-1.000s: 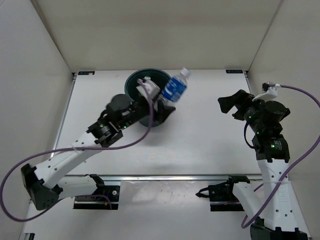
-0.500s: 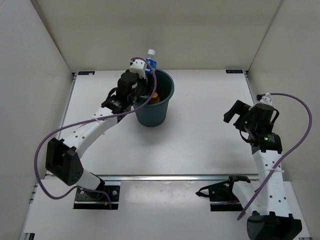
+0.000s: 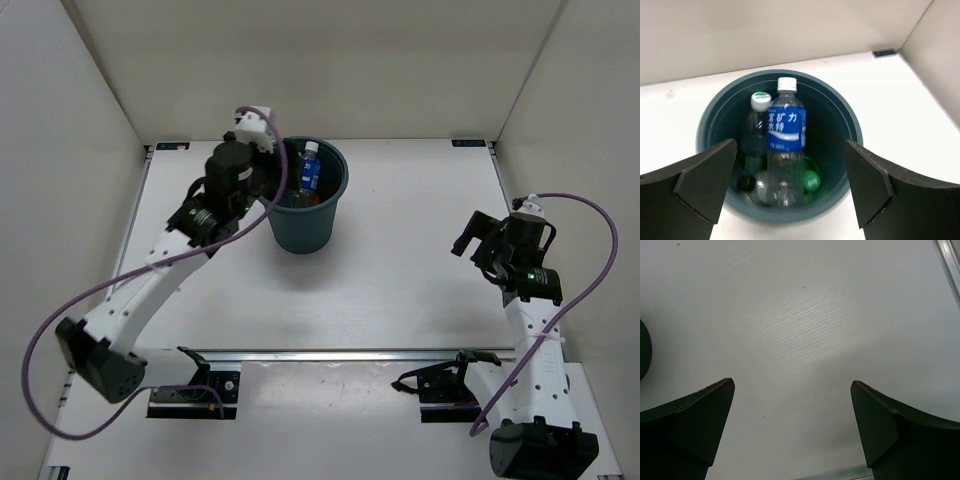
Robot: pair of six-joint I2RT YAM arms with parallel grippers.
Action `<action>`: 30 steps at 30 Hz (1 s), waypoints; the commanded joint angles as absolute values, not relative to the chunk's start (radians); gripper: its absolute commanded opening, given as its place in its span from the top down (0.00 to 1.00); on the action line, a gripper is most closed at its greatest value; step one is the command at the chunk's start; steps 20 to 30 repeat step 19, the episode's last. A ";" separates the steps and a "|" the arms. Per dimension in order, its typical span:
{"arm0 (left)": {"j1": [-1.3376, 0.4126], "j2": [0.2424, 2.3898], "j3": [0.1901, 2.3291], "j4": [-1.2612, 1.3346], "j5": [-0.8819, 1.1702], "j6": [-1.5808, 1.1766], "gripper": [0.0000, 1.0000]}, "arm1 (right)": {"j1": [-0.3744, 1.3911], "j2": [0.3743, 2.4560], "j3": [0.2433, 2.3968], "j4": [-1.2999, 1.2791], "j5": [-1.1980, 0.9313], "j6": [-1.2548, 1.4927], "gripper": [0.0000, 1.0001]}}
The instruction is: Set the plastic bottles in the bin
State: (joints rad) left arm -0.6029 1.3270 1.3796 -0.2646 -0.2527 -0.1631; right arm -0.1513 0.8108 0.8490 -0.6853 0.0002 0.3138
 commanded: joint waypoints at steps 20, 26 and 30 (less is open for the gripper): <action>-0.331 0.574 1.012 -1.086 -0.621 -0.612 0.01 | -0.177 0.782 0.763 -0.677 -0.137 0.293 0.01; -0.331 0.574 1.012 -1.086 -0.621 -0.612 0.01 | -0.177 0.782 0.763 -0.677 -0.137 0.293 0.01; -0.331 0.574 1.012 -1.086 -0.621 -0.612 0.01 | -0.177 0.782 0.763 -0.677 -0.137 0.293 0.01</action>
